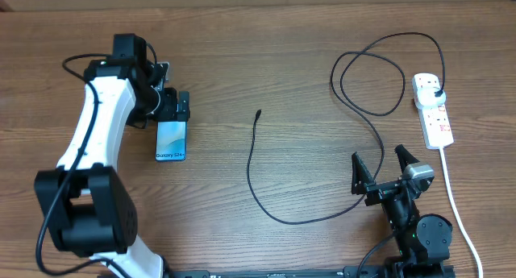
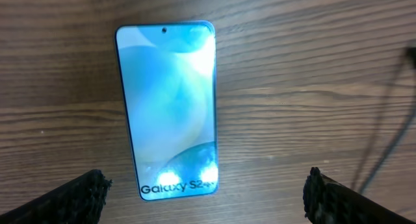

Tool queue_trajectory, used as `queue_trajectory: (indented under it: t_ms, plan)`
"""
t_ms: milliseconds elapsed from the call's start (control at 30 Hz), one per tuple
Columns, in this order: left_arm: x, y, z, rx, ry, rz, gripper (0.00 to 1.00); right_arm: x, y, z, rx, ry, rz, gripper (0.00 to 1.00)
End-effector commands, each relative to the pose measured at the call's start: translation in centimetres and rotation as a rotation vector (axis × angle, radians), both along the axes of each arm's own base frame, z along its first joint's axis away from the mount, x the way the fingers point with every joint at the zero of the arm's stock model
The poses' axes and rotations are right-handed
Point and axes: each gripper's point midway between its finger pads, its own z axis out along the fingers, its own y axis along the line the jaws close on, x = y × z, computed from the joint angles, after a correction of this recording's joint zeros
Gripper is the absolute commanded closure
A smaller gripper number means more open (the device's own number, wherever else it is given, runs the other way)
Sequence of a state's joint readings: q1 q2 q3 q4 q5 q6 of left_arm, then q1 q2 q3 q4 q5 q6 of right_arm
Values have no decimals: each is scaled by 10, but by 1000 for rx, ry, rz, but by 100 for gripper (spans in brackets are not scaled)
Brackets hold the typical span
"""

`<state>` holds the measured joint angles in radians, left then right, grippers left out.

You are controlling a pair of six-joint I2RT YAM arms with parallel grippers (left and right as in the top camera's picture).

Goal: Plug charger to phone and switch on socket
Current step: 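Move the left gripper over the phone and lower toward it, then close the left gripper on the phone's bottom edge and lift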

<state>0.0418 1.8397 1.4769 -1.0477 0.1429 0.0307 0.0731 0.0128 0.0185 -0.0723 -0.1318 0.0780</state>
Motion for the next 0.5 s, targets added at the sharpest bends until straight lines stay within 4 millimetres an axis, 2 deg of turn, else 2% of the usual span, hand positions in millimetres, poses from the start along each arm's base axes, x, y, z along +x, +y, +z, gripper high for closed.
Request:
queue_trajectory:
  t_ms: [0,100,467]
  plan:
    - [5,13,-14,61,34,22,0,0,2,-2,3,-2,8,0]
    - [3,18,-24,91,65,11,0,0,2,-2,3,-2,8,0]
    - [2,17,-56,86,130,-40,1,0,2,-2,3,-2,8,0]
